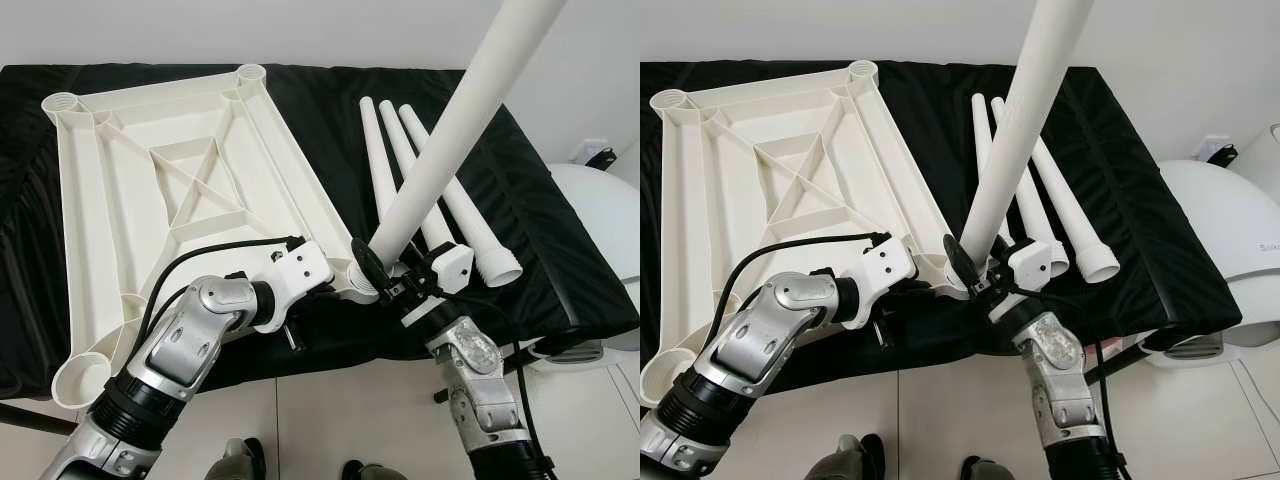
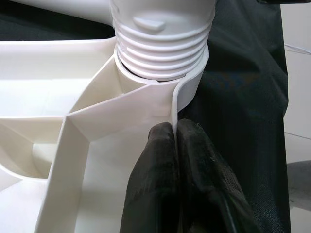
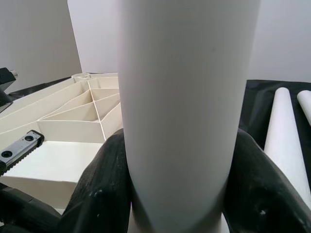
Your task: Building children table
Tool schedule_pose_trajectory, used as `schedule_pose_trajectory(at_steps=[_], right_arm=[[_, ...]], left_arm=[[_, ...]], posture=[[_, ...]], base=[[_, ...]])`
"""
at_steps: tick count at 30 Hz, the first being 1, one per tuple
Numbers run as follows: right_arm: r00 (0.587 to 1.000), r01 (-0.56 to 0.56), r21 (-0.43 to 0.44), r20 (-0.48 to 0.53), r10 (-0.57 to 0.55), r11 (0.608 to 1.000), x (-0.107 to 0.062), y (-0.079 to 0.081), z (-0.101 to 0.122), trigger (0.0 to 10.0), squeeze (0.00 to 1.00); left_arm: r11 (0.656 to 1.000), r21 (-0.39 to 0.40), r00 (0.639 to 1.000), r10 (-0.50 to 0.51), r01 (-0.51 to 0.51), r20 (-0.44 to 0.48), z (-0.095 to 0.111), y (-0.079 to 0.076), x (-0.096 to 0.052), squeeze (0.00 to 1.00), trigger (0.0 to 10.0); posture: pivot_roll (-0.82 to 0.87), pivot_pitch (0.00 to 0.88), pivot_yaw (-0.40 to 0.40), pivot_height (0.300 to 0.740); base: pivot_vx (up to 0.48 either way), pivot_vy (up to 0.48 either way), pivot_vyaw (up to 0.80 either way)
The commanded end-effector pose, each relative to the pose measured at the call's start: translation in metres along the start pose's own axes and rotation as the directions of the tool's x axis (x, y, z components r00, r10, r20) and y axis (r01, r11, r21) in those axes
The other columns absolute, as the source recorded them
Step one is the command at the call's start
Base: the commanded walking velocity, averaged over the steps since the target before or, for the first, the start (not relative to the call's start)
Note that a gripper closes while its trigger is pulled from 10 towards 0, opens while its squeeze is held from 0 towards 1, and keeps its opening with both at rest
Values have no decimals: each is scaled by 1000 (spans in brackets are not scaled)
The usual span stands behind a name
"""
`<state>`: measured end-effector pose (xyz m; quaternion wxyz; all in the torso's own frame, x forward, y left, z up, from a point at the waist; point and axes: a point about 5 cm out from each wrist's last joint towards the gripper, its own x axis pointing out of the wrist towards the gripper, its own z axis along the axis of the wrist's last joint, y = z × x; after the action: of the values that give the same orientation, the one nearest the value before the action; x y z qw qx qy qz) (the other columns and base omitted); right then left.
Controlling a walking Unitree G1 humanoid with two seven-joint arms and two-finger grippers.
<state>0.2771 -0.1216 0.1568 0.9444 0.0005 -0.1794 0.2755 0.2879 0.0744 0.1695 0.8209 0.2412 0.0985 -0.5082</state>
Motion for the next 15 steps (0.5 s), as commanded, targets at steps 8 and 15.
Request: schedule_pose_trajectory(at_steps=[8,15], right_arm=[[987,57,37,-150,-51,998,-15,5,-26,10000,0],[986,80,21,-148,-76,997,-13,8,-24,10000,0]], left_arm=[[998,-60,997,21,-26,-77,-17,-3,3,0,10000],[998,-60,997,24,-28,-77,-17,-2,3,0,10000]], posture=[[-21,206,-8,740],[-21,209,-10,740]], base=[[0,0,0],[0,0,0]])
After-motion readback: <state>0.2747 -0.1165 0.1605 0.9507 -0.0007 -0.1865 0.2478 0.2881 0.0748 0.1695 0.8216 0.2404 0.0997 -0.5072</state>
